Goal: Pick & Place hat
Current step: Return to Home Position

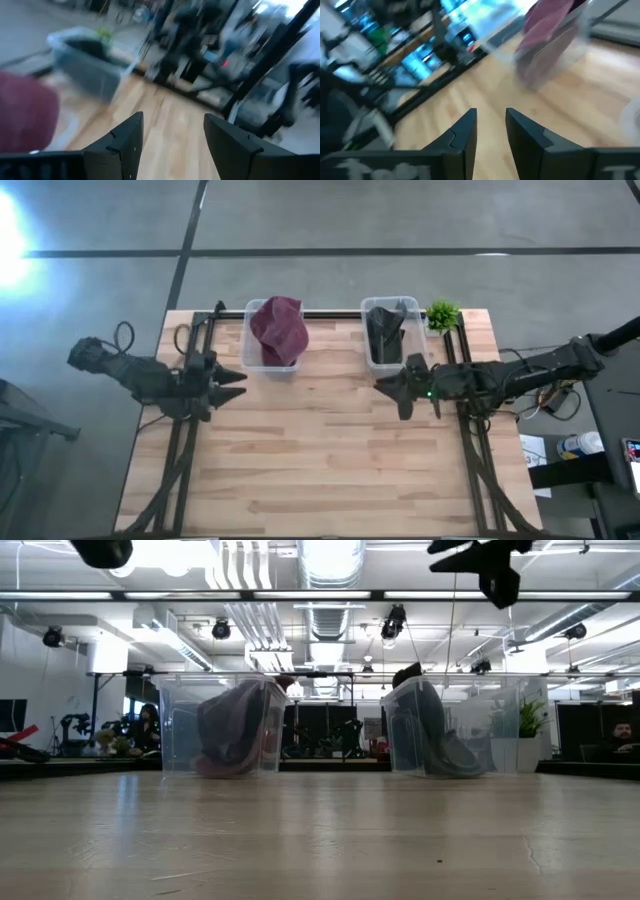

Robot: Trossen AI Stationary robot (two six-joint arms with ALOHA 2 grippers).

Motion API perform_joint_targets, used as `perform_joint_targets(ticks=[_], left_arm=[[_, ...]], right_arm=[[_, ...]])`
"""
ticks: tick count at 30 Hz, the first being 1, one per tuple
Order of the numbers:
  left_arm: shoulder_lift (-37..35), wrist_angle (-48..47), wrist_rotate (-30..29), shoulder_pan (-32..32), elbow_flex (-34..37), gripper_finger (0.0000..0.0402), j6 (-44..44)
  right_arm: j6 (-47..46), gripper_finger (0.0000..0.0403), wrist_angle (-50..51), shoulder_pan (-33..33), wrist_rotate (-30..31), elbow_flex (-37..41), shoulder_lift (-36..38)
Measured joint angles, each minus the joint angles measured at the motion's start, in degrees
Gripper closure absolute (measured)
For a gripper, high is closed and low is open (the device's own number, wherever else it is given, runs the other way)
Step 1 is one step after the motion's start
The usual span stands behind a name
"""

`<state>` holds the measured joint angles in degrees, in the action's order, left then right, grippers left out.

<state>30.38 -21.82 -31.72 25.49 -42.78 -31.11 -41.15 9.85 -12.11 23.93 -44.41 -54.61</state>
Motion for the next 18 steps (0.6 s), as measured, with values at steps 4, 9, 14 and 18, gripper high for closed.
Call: perform_joint_targets(ticks=[4,9,14,18], left_arm=[[-1.8,22.9,14.0,-5.4,9.6,0.02,5.6],[1.5,41.9,25.2,-10.4,21.9,0.02,6.7],[-0.5,40.2,23.6,-17.8,25.5,0.02,4.8],[-4.5,38.4,33.7,-25.2,27.2,0.02,3.8]], right_arm=[[1.8,0.031,-9.0,2.9,-11.8,6.4,3.7],[6.5,0.0312,-33.1,2.5,-24.8,15.1,3.8],[7.7,0.0308,-37.5,4.1,-21.8,21.2,5.5],[6.4,0.0309,-37.8,5.8,-19.5,25.1,9.2]])
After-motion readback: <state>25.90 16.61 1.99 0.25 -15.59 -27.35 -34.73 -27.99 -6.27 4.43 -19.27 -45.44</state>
